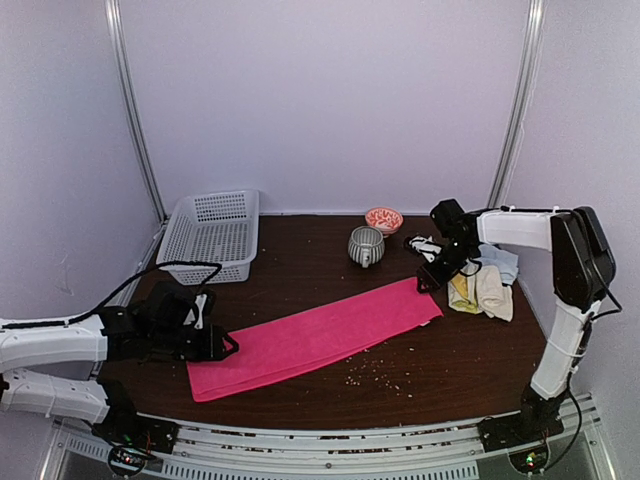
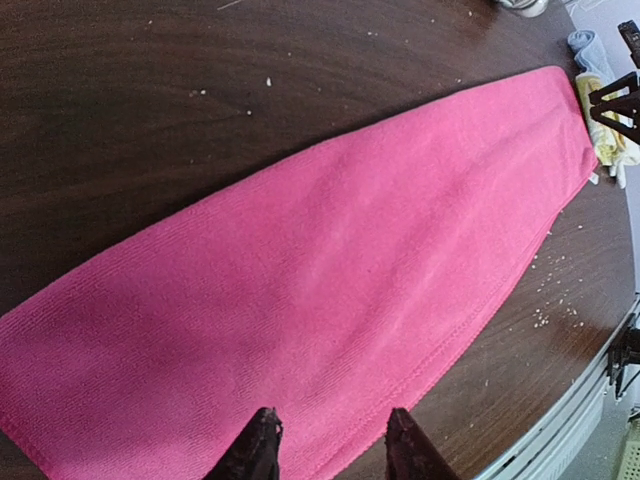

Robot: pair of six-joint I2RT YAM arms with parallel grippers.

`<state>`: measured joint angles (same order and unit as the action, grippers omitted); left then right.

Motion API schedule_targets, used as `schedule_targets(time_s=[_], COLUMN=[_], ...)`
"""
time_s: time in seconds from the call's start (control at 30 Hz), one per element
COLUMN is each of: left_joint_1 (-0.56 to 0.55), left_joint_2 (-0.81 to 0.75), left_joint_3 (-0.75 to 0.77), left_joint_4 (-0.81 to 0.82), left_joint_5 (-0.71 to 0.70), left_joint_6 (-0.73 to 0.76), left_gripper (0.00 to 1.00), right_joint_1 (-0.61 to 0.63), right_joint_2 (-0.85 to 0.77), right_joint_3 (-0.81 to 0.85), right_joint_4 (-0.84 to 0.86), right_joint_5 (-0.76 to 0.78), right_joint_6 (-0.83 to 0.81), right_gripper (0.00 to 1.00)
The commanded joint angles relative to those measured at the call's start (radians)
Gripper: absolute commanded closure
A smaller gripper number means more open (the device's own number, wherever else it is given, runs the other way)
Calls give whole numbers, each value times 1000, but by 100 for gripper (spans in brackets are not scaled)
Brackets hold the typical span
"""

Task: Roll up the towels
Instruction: Adjust the towel at the center of the board, then pick up the towel from the center of the board.

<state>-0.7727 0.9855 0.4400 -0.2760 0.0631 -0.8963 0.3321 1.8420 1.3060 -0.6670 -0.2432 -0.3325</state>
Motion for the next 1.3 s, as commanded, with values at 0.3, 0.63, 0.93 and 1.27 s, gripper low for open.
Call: schedule_targets(time_s=[0.3, 0.63, 0.93, 1.27], left_joint_1=[1, 1, 1, 1], left_joint_2=[37, 46, 49, 14], left_joint_3=[-7, -18, -26, -46], left_joint_4=[9, 30, 23, 4], left_joint_5=[-58, -58, -65, -78], left_joint_6=[26, 20, 17, 3], left_gripper=[66, 67, 67, 67], right_joint_1=[-24, -21, -16, -117], right_joint_2=[102, 150, 145, 40], right_joint_3=[-19, -21, -19, 66], right_joint_4=[-1, 20, 12, -43], right_joint_5=[-37, -59, -77, -80], right_joint_6=[115, 115, 101, 94], right_gripper=[54, 66, 98, 100])
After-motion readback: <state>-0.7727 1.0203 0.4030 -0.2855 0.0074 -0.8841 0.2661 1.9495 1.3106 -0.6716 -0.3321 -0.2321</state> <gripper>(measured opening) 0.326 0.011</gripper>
